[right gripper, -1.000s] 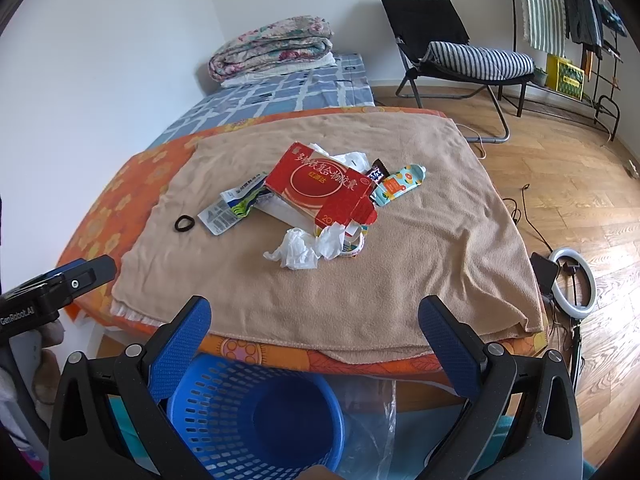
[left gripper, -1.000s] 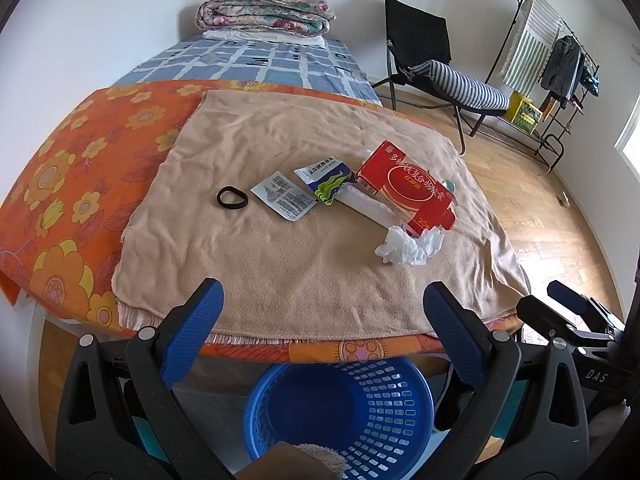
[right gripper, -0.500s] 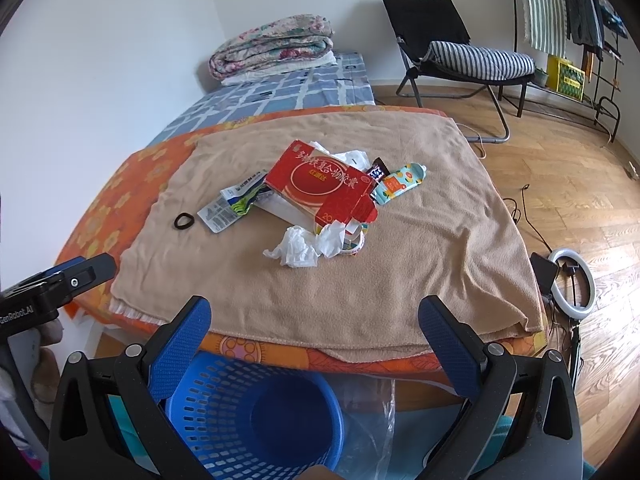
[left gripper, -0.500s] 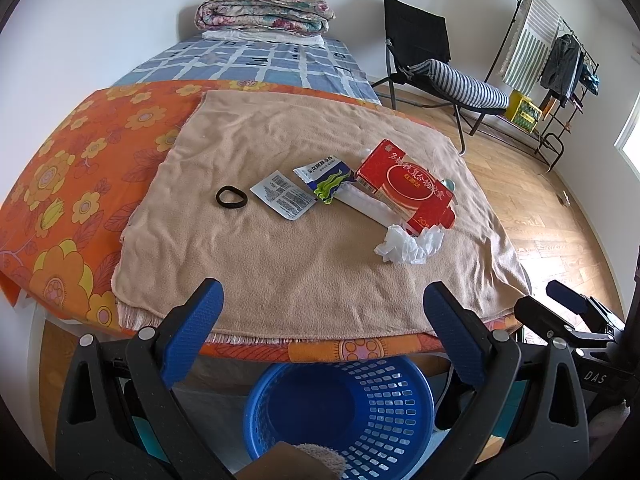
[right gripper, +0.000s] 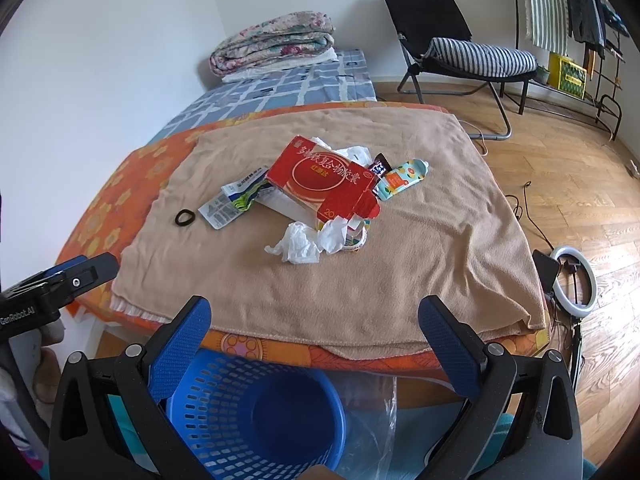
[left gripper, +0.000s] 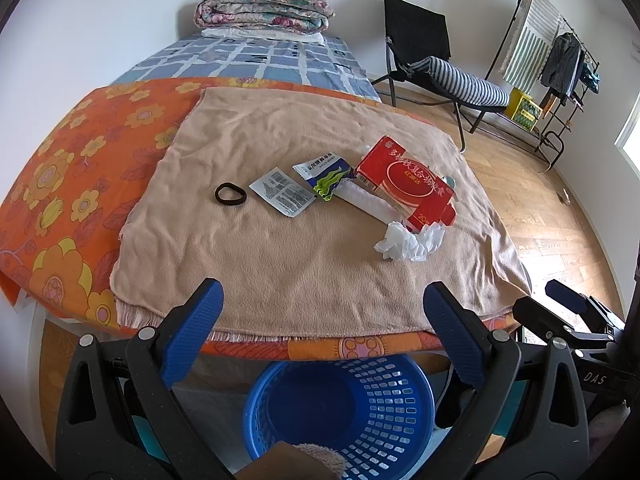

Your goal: Collect trash

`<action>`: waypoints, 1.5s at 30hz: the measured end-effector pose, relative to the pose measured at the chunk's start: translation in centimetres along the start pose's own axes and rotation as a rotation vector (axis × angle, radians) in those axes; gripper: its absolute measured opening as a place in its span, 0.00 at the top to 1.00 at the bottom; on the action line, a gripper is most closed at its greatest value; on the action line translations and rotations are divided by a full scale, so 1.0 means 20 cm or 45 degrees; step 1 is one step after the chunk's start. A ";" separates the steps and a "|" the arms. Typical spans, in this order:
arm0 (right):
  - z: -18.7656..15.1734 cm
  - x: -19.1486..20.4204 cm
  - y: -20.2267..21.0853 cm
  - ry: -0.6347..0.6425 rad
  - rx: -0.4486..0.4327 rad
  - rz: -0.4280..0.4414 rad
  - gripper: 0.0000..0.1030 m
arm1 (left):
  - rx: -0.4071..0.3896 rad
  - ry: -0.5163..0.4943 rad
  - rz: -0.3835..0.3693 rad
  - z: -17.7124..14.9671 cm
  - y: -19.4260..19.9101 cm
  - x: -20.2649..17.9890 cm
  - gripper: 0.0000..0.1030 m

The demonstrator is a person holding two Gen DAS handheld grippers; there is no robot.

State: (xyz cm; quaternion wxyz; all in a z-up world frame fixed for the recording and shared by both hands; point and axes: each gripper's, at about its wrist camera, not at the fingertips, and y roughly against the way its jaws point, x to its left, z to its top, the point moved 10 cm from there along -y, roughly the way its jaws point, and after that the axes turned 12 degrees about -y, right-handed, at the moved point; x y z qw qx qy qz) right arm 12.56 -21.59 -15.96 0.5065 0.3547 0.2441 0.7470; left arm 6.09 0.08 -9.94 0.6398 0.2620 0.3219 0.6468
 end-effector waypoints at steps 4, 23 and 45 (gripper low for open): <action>0.00 0.00 0.00 -0.002 0.003 -0.001 0.00 | 0.000 -0.001 0.002 -0.01 0.00 0.00 0.01; -0.06 -0.05 -0.07 0.040 0.059 -0.057 0.00 | 0.075 -0.008 -0.012 -0.03 -0.06 0.12 0.01; 0.22 0.07 -0.16 0.141 0.044 0.098 0.00 | 0.151 0.053 0.023 0.10 -0.26 0.42 0.01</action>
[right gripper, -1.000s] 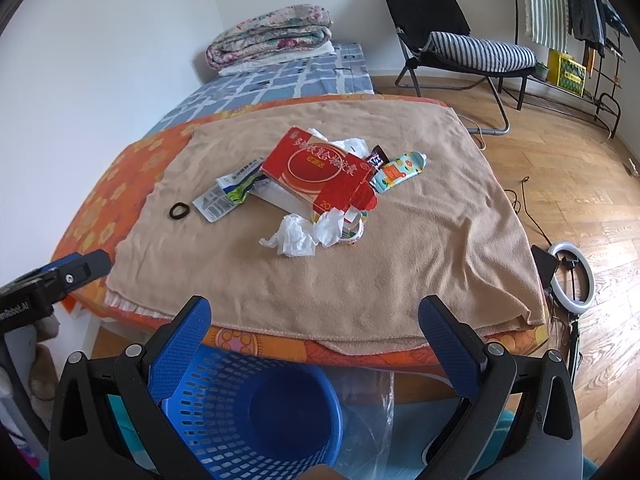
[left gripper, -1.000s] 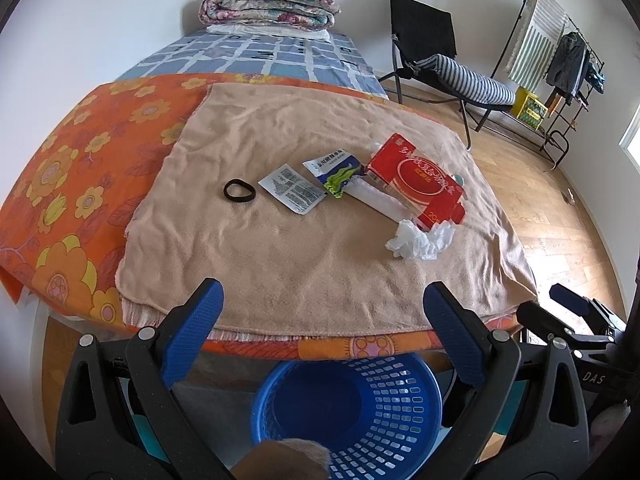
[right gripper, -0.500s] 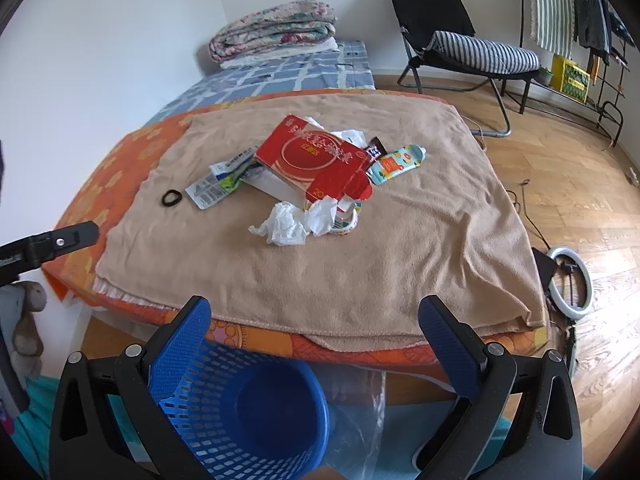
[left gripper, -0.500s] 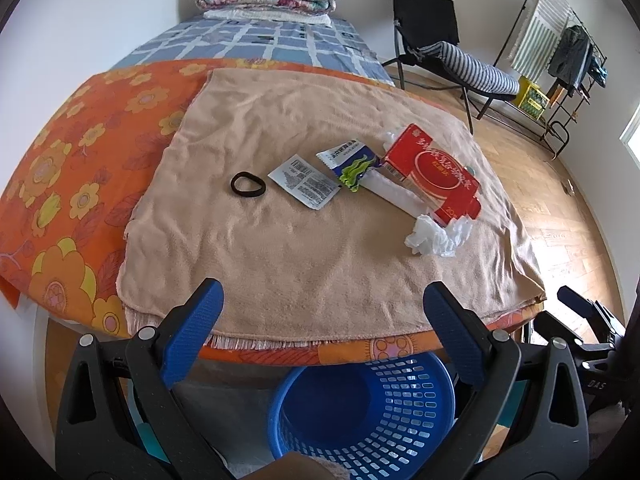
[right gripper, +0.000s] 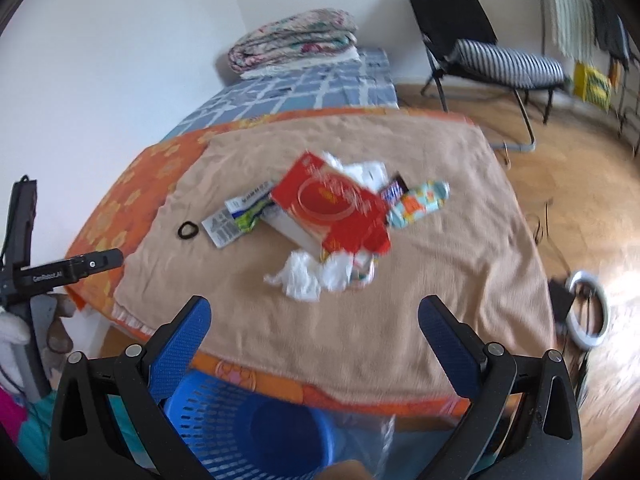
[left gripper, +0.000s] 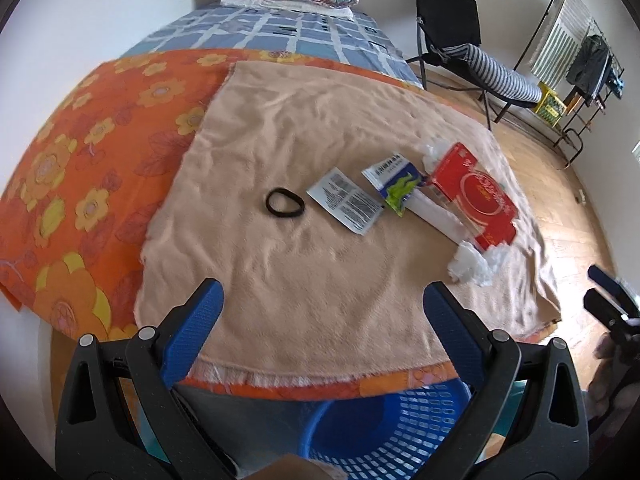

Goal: Collect trash
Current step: 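Grasp the black hair tie with the left tool while the right tool grasps the red box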

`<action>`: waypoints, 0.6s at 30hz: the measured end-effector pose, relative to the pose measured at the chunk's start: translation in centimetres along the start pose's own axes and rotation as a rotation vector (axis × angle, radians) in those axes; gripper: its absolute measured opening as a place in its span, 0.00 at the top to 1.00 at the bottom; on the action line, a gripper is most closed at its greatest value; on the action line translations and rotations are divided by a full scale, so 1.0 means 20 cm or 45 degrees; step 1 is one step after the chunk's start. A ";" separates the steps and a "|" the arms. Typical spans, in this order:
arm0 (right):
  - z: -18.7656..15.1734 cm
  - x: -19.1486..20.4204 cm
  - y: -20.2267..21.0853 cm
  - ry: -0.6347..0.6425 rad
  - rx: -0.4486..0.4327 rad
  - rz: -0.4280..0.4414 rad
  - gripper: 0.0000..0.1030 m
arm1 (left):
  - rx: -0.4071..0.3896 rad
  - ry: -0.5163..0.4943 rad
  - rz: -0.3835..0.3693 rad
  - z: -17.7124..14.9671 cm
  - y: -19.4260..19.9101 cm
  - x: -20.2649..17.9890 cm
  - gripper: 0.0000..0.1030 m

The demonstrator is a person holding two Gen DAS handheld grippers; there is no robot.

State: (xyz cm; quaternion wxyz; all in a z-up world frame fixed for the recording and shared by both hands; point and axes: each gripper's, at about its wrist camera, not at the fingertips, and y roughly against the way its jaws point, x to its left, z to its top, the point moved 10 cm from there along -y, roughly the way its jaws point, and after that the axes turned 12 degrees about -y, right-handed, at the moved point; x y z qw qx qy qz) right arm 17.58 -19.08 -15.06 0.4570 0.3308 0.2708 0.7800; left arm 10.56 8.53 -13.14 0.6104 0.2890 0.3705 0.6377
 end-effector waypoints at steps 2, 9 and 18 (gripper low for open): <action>0.04 0.03 -0.04 0.042 0.025 0.035 0.00 | -0.007 -0.024 0.018 0.03 -0.03 0.02 0.01; 0.22 0.00 -0.21 0.201 -0.047 -0.081 0.00 | 0.020 -0.027 0.043 0.09 -0.17 0.11 0.01; 0.31 -0.09 -0.42 0.165 0.020 -0.066 0.00 | 0.107 0.093 0.004 0.16 -0.42 0.28 0.30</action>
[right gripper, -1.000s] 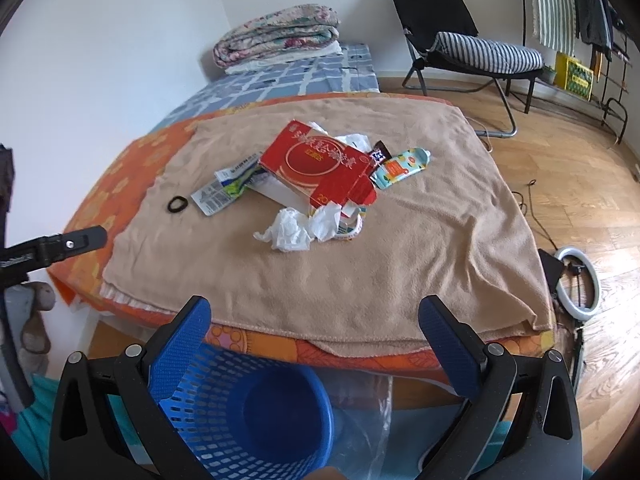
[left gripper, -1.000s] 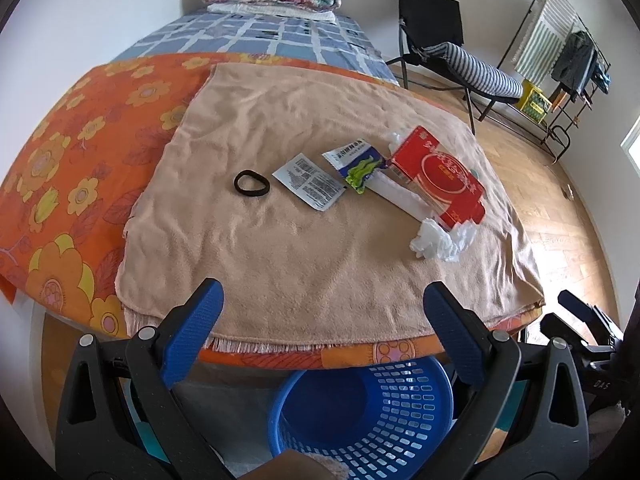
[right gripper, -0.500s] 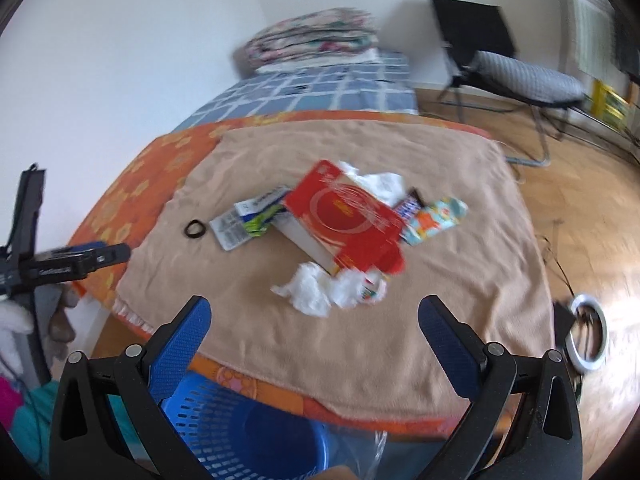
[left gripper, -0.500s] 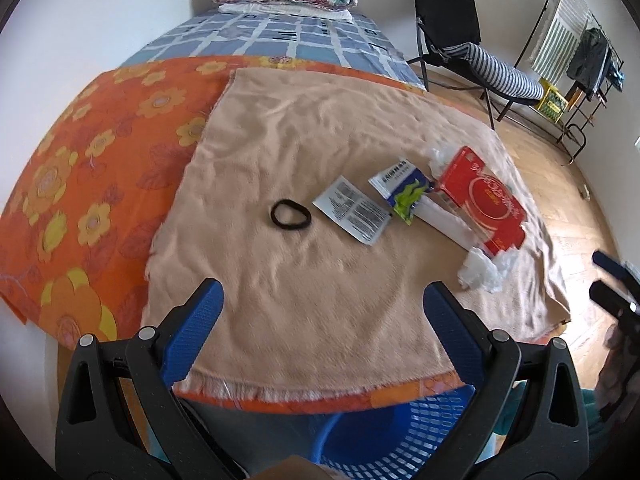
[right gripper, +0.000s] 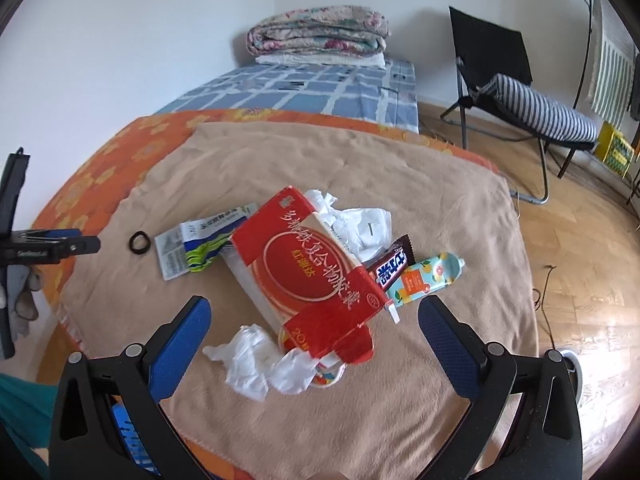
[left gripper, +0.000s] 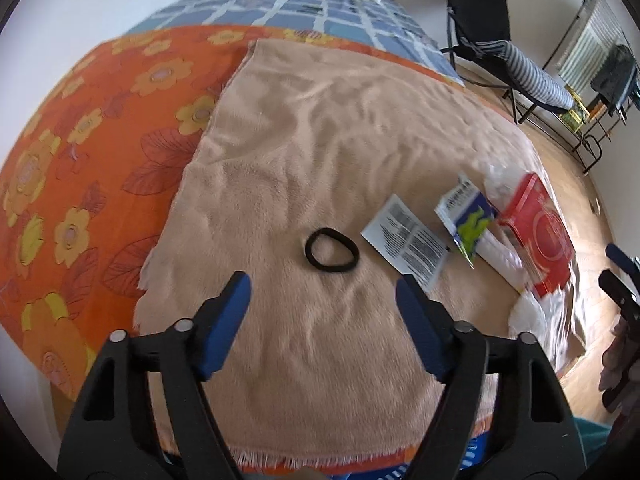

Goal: Collect trash
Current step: 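Grasp the black hair tie with the left tool while the right tool grasps the red box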

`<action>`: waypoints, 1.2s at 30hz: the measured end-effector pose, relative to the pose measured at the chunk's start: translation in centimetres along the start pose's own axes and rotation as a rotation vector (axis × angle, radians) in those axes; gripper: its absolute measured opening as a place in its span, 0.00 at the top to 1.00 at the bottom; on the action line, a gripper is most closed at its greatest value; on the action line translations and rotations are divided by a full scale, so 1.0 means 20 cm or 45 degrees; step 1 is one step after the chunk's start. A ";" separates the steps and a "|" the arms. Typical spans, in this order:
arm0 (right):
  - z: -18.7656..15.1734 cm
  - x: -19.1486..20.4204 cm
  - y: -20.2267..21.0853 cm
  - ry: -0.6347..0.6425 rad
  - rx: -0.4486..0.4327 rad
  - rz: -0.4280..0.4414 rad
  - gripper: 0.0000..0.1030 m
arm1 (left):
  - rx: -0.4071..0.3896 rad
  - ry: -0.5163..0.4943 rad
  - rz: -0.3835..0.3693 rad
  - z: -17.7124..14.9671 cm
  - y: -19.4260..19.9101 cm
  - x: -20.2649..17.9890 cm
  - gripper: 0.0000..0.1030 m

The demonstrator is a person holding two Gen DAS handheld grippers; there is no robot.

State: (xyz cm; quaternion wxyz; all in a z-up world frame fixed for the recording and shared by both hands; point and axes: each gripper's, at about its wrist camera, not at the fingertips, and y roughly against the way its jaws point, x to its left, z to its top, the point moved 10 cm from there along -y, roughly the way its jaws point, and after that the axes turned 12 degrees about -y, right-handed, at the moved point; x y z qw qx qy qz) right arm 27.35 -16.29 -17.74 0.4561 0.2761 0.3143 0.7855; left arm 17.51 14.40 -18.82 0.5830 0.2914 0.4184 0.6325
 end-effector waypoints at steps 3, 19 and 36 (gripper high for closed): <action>0.02 -0.02 -0.04 -0.023 0.015 0.008 0.00 | 0.046 0.078 -0.044 0.01 -0.10 0.04 0.46; 0.06 0.12 -0.28 0.189 0.083 -0.062 0.00 | 0.103 0.110 -0.017 0.07 -0.32 0.07 0.73; -0.04 0.14 -0.48 0.406 0.187 -0.176 0.00 | 0.075 0.134 -0.017 0.09 -0.33 0.10 0.90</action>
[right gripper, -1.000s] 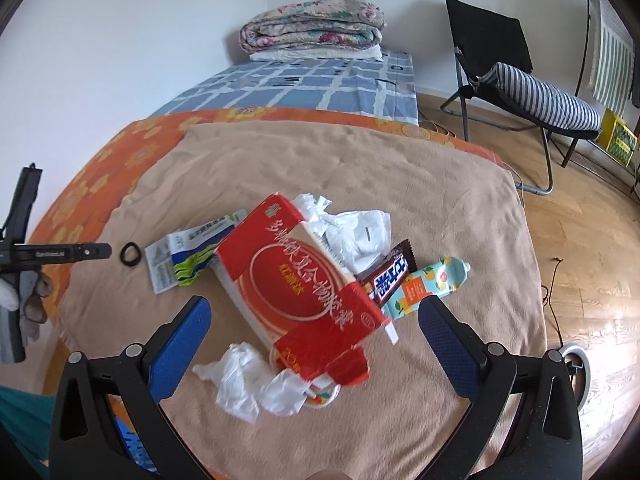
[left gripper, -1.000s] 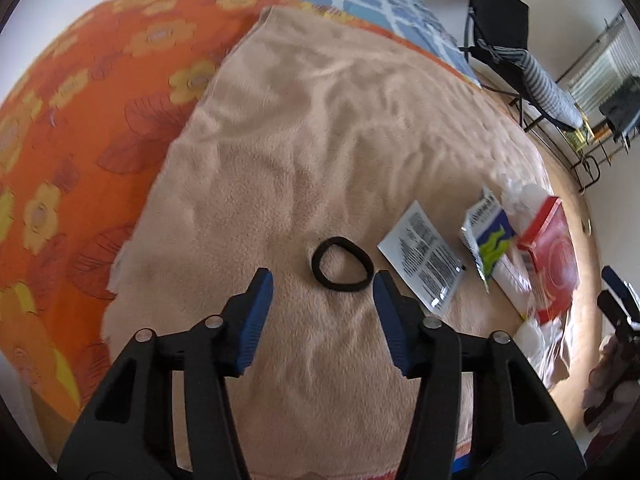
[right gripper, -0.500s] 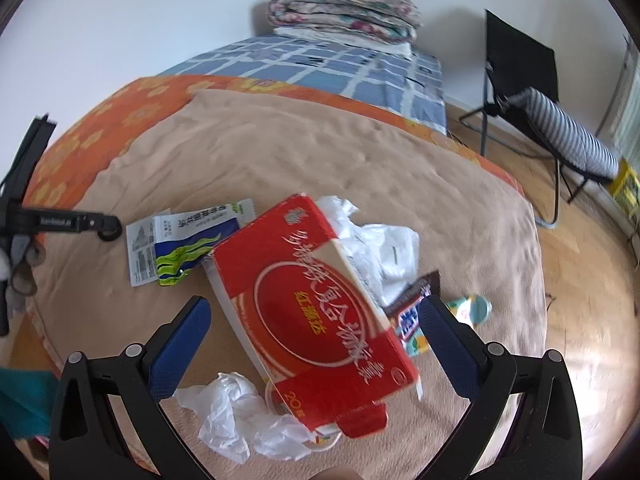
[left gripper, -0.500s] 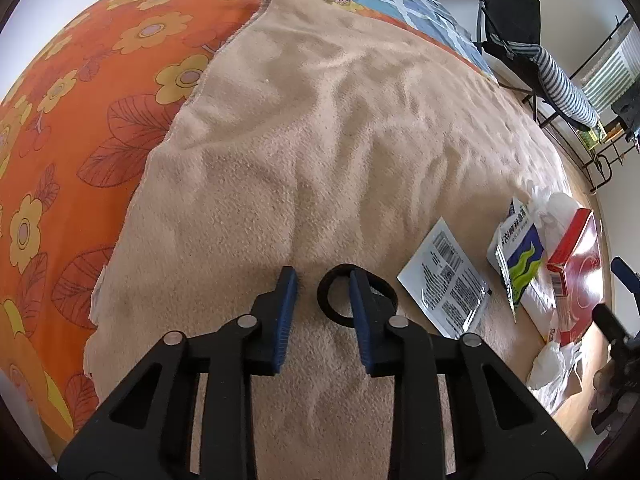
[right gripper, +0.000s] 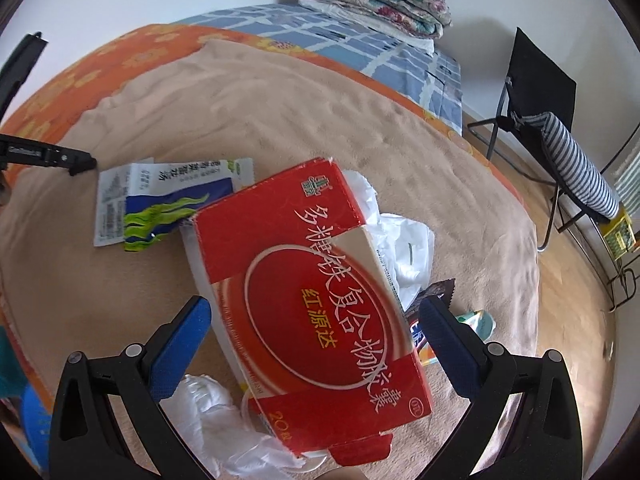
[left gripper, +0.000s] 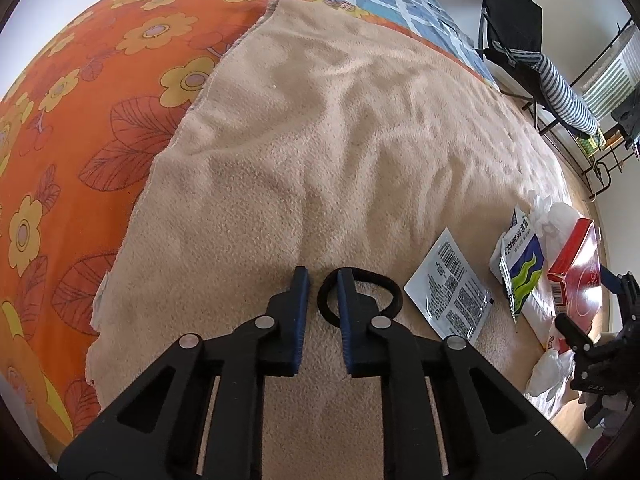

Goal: Collect trash
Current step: 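Grasp the black hair tie with the left tool while the right tool grasps the red box, then lift the hair tie and red box and carry both toward the blue basket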

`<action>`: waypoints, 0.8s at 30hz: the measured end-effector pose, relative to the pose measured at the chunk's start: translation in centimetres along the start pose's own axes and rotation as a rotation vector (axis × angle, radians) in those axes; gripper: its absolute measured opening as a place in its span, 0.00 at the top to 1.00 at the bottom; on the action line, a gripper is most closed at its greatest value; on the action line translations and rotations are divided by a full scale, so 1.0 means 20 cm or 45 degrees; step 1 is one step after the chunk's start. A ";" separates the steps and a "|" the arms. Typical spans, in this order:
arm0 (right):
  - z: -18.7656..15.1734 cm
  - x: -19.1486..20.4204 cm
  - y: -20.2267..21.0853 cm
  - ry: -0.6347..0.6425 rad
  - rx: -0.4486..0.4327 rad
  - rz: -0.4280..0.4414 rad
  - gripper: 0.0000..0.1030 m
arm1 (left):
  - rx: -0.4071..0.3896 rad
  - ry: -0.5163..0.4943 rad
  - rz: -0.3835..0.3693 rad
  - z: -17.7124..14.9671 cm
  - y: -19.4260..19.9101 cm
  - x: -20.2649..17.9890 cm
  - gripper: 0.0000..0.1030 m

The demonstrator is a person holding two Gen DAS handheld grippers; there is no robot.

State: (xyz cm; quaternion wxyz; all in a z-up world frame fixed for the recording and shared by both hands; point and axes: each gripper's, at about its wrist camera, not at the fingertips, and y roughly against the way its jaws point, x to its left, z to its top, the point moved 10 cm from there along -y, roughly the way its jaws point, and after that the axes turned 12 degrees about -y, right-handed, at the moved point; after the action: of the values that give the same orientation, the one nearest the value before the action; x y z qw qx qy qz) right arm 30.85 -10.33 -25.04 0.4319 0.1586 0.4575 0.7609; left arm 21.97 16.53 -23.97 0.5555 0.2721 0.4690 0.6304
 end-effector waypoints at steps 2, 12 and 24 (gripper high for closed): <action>-0.01 0.01 -0.02 0.031 0.009 -0.024 0.00 | -0.007 0.003 -0.006 0.00 0.01 0.00 0.92; 0.05 0.01 0.06 0.021 -0.080 -0.031 0.12 | -0.044 0.011 -0.027 0.02 0.05 0.00 0.94; 0.12 -0.04 0.12 -0.112 -0.149 0.032 0.13 | 0.018 0.015 -0.024 0.01 0.01 -0.01 0.74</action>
State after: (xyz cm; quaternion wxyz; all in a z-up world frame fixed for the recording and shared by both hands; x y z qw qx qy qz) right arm 31.55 -10.14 -21.59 0.4506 0.1718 0.3907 0.7841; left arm 22.14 16.45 -23.62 0.5568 0.2678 0.4792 0.6234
